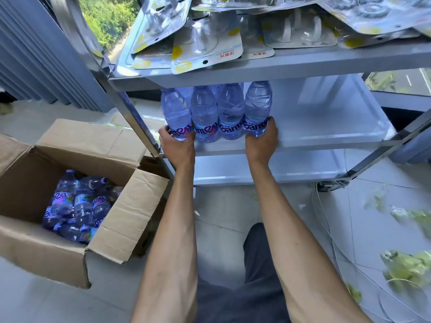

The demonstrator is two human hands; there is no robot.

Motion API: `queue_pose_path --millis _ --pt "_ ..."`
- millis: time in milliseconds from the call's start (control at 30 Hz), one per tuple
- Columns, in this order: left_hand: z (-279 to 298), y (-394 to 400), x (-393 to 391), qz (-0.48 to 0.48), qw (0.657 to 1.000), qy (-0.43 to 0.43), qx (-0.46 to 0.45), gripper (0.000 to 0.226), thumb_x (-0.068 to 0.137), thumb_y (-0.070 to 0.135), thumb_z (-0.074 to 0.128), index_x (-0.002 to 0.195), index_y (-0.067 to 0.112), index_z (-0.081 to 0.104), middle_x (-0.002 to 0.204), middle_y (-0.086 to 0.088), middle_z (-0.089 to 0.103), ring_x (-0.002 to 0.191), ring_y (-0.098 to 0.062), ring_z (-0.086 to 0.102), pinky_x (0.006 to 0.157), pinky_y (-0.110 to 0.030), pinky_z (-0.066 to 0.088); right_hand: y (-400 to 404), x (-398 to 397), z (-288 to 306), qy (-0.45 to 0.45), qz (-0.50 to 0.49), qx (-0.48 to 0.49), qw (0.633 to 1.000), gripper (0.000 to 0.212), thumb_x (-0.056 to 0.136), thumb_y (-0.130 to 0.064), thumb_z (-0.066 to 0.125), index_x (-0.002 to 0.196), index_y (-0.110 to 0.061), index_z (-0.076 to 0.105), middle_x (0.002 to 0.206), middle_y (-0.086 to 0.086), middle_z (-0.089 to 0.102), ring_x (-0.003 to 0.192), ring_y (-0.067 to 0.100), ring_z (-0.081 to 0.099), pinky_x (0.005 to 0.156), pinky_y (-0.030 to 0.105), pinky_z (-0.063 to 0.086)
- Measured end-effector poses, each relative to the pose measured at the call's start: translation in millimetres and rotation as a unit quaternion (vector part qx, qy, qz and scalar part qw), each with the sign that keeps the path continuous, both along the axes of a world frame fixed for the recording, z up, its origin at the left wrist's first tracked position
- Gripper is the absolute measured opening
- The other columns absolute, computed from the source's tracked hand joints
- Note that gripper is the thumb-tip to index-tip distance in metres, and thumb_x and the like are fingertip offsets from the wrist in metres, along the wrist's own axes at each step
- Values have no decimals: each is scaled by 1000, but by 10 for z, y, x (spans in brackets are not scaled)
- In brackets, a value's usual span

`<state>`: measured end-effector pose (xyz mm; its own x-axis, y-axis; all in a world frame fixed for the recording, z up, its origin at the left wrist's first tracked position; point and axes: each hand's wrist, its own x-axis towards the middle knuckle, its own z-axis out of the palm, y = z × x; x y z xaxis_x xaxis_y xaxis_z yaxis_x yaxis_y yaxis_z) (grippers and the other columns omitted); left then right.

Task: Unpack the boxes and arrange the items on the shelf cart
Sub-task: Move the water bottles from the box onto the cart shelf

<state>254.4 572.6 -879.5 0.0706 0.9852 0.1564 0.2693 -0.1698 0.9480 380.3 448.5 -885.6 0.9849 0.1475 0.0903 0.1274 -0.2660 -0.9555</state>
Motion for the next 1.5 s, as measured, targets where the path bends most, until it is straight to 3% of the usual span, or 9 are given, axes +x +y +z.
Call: queue_pose_path --millis 133,233,300,467,867,1067,1233,1367,1500 --pt "63 -54 -80 19 999 15 -27 72 78 30 80 137 10 43 127 -11 58 113 -20 58 79 -9 38 -40 -326 14 7 -81 39 996 52 72 8 59 124 -2 57 121 13 58 113 27 55 86 22 40" --pt "45 -180 -219 45 998 -2 -36 59 82 22 73 134 7 48 126 -11 58 110 -24 59 86 -21 47 -87 -582 -30 5 -65 28 997 41 77 8 56 116 -1 60 117 12 62 109 27 59 89 30 45" --pt "20 -248 -368 54 997 2 -49 48 83 17 67 128 8 53 120 -9 61 102 -25 61 87 -31 51 -101 -751 -62 14 -36 17 999 32 79 7 55 109 0 63 109 13 67 101 29 62 85 29 45" --pt "-1 -287 -846 95 994 35 -27 31 81 8 59 112 5 62 107 -10 67 98 -28 63 87 -33 46 -45 -1190 -113 55 54 -56 995 28 84 3 53 108 -2 65 111 10 67 103 26 61 74 14 32" --pt "-101 211 -2051 198 979 24 -46 27 81 4 58 107 2 62 104 -16 66 90 -29 64 82 -32 45 767 -2210 31 10 255 -50 966 20 88 -5 58 103 -9 71 102 6 73 94 18 66 81 21 47" --pt "-359 902 -2689 259 951 72 -154 31 84 9 56 115 7 61 117 -11 64 108 -30 59 82 -30 39 1643 -2731 -70 -5 388 -92 917 28 86 -6 53 105 -12 72 98 4 73 92 16 67 82 21 48" --pt "-731 1607 -3115 293 926 75 -225 30 84 8 54 114 7 61 119 -10 65 113 -31 58 85 -30 41 2591 -3095 -466 47 466 -246 849 37 81 -5 53 114 -14 69 117 10 68 113 26 60 97 28 46" --pt "-1101 2011 -3224 287 914 92 -272 19 85 6 55 103 6 62 107 -13 65 110 -33 59 73 -25 35 3124 -3342 -989 104 486 -354 792 35 81 -12 57 115 -10 66 120 15 65 113 31 61 92 29 49" --pt "-1483 2328 -3233 295 889 132 -325 24 88 8 56 110 5 65 118 -14 67 114 -34 59 88 -35 45 3368 -3484 -1533 85 515 -451 724 32 86 -14 59 115 -1 61 121 20 64 114 35 61 88 32 49"
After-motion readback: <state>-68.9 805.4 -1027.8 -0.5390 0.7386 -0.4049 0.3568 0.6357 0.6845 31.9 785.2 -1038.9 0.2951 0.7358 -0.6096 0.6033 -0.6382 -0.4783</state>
